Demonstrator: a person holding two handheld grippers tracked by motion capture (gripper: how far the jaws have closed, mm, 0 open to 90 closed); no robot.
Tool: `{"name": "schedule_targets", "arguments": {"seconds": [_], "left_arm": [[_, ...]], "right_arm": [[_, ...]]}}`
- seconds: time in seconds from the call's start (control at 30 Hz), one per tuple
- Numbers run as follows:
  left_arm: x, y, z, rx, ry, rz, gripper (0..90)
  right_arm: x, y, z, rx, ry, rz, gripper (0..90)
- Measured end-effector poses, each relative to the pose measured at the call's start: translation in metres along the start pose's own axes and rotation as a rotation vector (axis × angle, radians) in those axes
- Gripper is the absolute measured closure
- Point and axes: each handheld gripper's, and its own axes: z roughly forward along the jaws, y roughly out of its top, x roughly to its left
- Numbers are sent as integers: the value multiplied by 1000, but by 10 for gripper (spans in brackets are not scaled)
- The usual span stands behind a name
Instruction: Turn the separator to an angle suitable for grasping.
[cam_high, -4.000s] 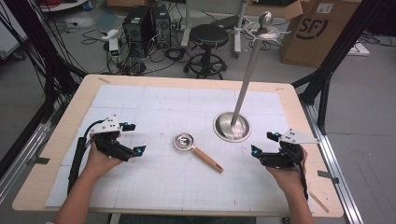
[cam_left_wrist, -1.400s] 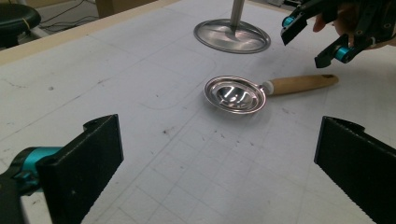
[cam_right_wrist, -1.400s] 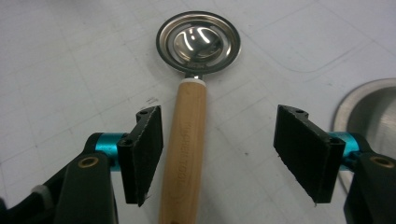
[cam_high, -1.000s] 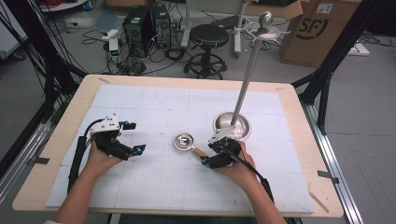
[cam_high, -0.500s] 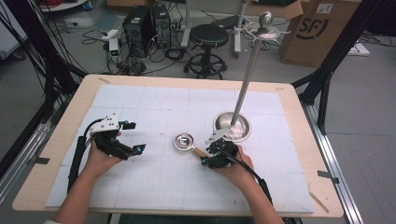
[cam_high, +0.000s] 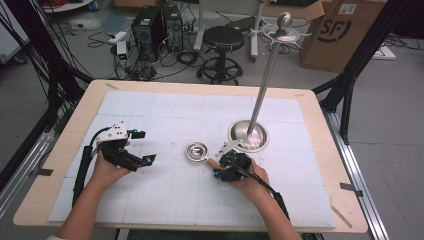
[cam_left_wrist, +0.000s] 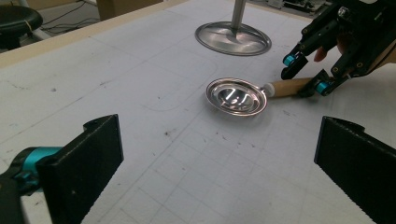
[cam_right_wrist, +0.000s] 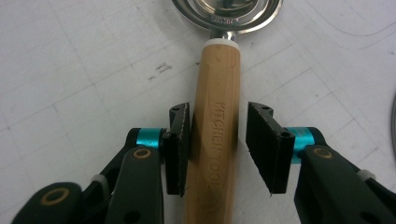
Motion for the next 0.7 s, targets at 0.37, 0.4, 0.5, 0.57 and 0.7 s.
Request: {"name": "schedule_targets", "arguments": {"seconds": [0.37, 0.4, 0.5, 0.57, 0.7], "left_arm": [[0, 0, 0, 5, -3, 4, 18], [0, 0, 0, 4, -4, 2, 18], [0, 0, 0, -1, 0, -1, 18], [0, 0, -1, -2, -2, 0, 18], [0, 1, -1, -5, 1, 0, 18]], "right_arm": [[1, 0, -1, 2, 20, -38, 667], [1, 0, -1, 1, 19, -43, 668], [1, 0, -1, 0, 19, -52, 669], [1, 0, -1, -1, 20, -52, 669], [0, 0, -2, -6, 19, -59, 674]]}}
